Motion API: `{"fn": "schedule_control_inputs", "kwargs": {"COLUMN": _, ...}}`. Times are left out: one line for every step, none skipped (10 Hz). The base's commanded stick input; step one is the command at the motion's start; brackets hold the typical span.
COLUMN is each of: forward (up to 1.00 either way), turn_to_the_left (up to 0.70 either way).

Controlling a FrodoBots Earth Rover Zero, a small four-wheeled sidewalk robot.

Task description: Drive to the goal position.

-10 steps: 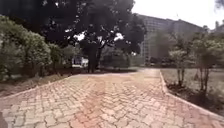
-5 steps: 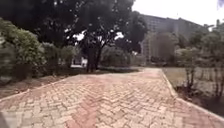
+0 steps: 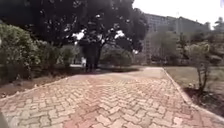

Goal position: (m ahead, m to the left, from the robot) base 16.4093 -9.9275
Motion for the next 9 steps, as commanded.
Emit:
{"fn": "schedule_control_inputs", "kwargs": {"forward": 0.7, "turn_to_the_left": -0.35}}
{"fn": "schedule_control_inputs", "kwargs": {"forward": 0.7, "turn_to_the_left": -0.35}}
{"fn": "schedule_control_inputs", "kwargs": {"forward": 0.7, "turn_to_the_left": 0.0}}
{"fn": "schedule_control_inputs", "kwargs": {"forward": 0.7, "turn_to_the_left": 0.0}}
{"fn": "schedule_control_inputs", "kwargs": {"forward": 0.7, "turn_to_the_left": 0.0}}
{"fn": "schedule_control_inputs", "kwargs": {"forward": 0.7, "turn_to_the_left": 0.0}}
{"fn": "schedule_control_inputs", "kwargs": {"forward": 0.7, "turn_to_the_left": 0.0}}
{"fn": "schedule_control_inputs", "kwargs": {"forward": 0.7, "turn_to_the_left": 0.0}}
{"fn": "schedule_control_inputs", "kwargs": {"forward": 0.7, "turn_to_the_left": 0.0}}
